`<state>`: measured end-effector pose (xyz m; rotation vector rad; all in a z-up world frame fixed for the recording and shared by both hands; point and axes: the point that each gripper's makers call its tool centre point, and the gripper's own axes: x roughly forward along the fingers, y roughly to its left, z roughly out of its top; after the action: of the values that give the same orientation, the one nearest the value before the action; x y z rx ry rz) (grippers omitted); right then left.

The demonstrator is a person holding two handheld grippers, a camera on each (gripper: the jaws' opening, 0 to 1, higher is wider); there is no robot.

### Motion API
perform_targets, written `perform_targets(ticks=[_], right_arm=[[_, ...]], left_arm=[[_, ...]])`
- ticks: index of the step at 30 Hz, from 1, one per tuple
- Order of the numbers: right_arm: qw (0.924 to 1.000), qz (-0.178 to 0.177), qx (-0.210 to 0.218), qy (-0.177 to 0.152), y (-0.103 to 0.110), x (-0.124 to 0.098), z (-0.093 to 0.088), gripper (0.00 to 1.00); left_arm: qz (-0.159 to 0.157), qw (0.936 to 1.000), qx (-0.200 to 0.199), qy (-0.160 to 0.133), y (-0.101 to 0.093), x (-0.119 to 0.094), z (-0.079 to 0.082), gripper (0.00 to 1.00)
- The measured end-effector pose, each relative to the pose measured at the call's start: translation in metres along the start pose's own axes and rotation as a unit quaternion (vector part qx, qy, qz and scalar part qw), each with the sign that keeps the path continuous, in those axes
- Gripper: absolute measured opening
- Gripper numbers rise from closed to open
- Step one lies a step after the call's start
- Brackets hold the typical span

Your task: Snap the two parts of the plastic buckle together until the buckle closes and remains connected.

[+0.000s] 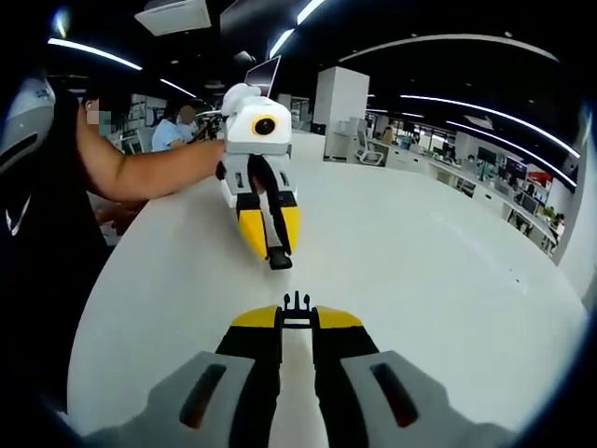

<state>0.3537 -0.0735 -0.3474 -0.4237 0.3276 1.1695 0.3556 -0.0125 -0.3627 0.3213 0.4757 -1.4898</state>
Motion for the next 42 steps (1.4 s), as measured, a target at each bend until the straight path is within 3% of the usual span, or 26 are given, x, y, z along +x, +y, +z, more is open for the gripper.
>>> perform_targets(ticks=[19,42], right_arm=[[0.9995,0.033,0.001,0.002,0.012,0.0,-0.009,0.11],[0.9982,0.058,0.016,0.0,0.018,0.003,-0.014,0.11]], left_arm=[[-0.033,0.9994,0.005,-0.009,-0.012,-0.001,-0.004,0.1],[-0.034,0.999,0.026,-0.009,-0.013,0.006,-0.007,0.11]])
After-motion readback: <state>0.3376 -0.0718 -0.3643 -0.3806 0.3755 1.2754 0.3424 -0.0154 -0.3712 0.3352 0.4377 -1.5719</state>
